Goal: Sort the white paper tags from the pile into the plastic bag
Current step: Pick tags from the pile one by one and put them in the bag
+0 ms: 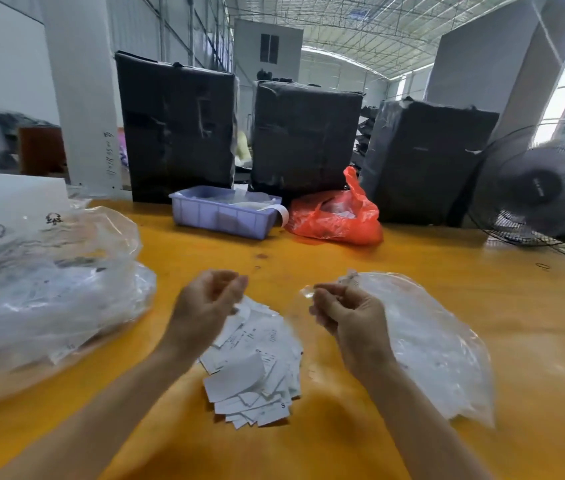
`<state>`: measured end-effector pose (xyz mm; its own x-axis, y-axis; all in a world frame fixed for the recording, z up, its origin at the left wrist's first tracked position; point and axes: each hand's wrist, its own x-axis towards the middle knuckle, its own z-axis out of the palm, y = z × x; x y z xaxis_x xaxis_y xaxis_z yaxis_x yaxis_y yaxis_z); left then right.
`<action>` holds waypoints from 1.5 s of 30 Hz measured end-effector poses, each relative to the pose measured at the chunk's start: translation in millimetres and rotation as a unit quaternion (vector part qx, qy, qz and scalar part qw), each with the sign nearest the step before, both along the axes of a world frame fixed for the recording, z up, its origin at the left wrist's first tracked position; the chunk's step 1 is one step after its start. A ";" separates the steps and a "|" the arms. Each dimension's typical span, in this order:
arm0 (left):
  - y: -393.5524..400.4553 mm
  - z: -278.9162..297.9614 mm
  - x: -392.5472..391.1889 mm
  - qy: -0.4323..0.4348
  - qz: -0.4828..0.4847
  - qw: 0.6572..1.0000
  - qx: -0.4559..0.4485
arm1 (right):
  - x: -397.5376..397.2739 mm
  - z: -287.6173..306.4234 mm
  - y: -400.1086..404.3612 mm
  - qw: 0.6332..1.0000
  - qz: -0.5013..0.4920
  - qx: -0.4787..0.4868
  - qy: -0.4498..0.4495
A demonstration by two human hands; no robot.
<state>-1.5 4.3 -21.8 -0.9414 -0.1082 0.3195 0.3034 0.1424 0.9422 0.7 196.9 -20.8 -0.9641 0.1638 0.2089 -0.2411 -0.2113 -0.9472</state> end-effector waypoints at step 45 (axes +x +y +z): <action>-12.0 -3.7 3.6 -0.177 -0.102 0.970 0.130 | 20.0 -13.1 -39.0 0.940 -0.030 0.319 0.113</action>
<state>2.1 -7.6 -25.5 -0.9974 0.0589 -0.0406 -0.0487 -0.1428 0.9886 20.7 158.0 -34.0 -0.8761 -0.0128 0.4819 -0.4456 0.4030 -0.7994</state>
